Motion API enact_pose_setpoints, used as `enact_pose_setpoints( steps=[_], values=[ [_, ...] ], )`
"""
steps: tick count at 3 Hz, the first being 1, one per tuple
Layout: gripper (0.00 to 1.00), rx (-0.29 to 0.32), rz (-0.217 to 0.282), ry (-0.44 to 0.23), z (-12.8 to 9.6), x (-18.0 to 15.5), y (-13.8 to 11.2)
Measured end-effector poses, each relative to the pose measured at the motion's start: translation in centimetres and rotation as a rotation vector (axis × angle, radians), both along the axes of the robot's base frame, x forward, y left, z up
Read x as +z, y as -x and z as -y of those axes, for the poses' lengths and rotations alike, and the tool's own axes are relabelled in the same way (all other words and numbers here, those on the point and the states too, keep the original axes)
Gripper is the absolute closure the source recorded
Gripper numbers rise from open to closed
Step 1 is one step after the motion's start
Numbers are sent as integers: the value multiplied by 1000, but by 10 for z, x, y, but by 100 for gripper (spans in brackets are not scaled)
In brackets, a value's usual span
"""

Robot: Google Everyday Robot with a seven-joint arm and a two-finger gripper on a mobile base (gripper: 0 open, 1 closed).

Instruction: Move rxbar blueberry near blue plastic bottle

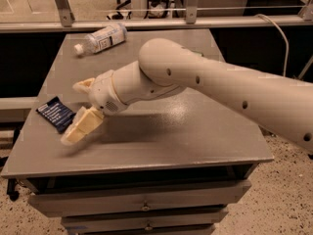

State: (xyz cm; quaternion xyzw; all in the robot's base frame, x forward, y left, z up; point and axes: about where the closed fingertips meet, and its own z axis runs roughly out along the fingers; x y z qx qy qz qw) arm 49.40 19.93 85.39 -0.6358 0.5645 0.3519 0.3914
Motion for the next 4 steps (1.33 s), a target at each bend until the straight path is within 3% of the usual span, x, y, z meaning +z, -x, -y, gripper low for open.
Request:
enact_pose_setpoints(
  steps=[2, 4],
  values=[
    [0, 15, -23, -31, -22, -21, -7],
    [41, 31, -37, -53, -38, -29, -11]
  ],
)
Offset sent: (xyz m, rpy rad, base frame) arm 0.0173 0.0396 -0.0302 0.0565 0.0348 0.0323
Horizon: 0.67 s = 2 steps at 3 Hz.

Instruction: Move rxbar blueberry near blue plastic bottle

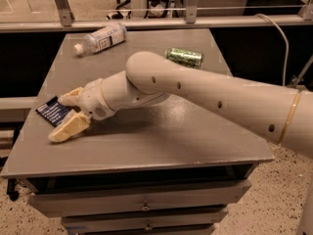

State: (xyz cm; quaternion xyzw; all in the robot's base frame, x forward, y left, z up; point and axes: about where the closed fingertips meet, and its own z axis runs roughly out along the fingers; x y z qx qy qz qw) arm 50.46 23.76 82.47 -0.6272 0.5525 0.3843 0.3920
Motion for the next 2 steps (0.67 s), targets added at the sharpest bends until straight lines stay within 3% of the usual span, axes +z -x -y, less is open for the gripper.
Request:
enact_pose_setpoints(
  steps=[2],
  values=[
    [88, -23, 1, 8, 11, 3, -2]
  ],
)
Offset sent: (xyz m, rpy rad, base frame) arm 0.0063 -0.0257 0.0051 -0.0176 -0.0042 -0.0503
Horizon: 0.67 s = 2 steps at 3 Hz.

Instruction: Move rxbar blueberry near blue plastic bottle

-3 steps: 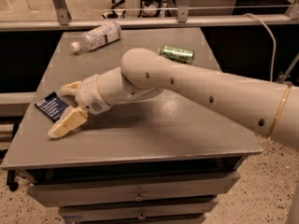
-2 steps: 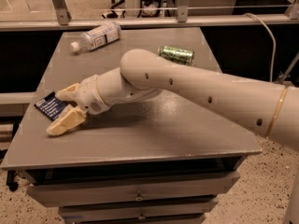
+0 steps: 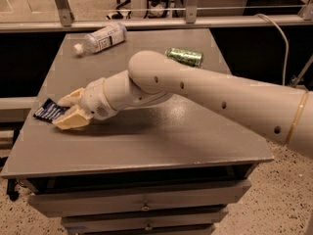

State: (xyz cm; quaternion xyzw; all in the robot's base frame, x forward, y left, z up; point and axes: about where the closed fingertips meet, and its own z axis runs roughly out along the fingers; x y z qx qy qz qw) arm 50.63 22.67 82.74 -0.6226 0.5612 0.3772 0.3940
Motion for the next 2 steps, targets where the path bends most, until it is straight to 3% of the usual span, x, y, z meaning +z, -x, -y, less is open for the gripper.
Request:
enact_pose_setpoints(
  steps=[1, 2],
  values=[
    [100, -9, 29, 16, 11, 13, -4],
    [100, -28, 95, 80, 40, 42, -15]
  ],
)
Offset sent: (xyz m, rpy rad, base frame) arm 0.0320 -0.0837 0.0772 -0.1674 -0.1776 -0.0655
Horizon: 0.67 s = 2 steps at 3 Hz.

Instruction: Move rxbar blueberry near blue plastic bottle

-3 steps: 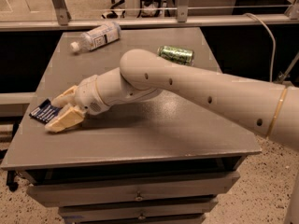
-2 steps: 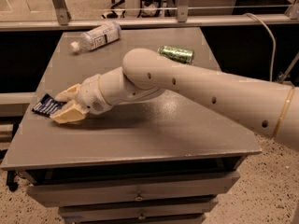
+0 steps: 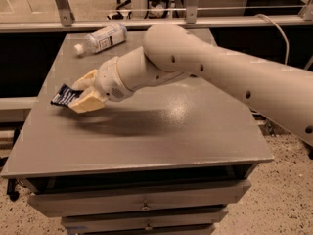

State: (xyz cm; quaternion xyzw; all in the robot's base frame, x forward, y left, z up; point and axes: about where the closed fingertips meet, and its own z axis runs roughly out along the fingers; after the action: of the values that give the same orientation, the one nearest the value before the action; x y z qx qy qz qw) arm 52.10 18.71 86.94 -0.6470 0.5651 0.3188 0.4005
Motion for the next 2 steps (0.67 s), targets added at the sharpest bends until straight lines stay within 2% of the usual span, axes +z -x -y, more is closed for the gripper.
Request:
enact_pose_setpoints(
  steps=[1, 2],
  values=[
    [100, -31, 70, 59, 40, 23, -16],
    [100, -33, 75, 67, 45, 25, -18]
  ],
)
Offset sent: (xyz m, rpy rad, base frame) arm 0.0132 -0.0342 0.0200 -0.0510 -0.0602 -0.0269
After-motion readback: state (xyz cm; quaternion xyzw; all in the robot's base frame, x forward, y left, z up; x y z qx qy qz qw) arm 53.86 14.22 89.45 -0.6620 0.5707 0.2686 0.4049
